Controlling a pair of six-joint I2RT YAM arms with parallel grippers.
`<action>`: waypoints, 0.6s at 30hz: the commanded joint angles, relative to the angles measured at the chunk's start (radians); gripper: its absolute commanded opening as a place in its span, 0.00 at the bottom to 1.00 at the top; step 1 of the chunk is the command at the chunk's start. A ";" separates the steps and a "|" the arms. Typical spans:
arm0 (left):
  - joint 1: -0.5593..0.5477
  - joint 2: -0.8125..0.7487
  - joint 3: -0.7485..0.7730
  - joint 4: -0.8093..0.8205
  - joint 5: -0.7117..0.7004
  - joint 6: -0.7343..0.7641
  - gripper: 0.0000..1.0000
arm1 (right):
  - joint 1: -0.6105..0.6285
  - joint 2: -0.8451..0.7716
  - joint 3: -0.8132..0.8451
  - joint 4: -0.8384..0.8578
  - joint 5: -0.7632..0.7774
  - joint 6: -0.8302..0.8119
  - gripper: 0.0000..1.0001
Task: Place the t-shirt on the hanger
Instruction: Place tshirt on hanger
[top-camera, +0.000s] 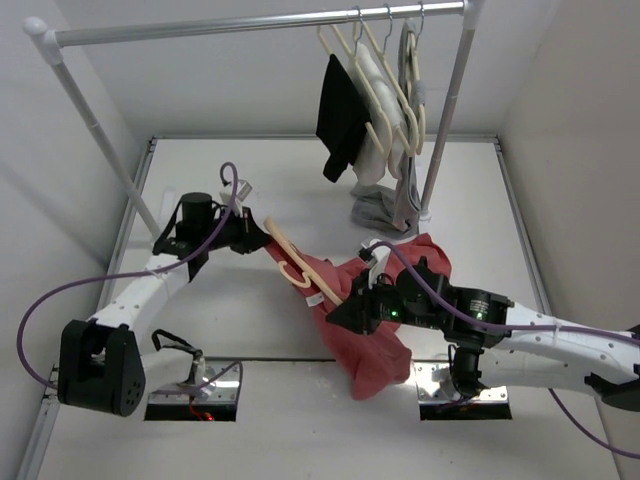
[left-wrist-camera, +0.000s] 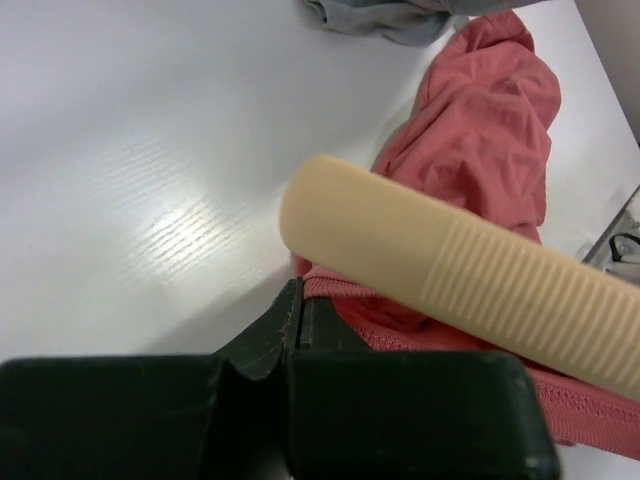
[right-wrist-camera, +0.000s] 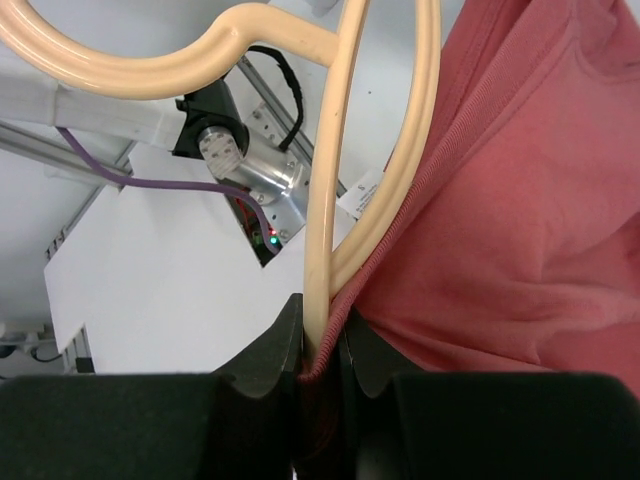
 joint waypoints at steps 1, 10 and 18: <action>0.123 0.065 0.089 0.030 -0.160 0.115 0.00 | 0.027 -0.048 0.005 0.005 -0.141 0.073 0.00; 0.199 0.211 0.281 -0.038 -0.115 0.186 0.00 | 0.027 -0.001 0.005 -0.026 -0.190 0.073 0.00; 0.209 0.339 0.408 -0.018 -0.169 0.241 0.00 | 0.027 0.024 0.025 -0.056 -0.210 0.064 0.00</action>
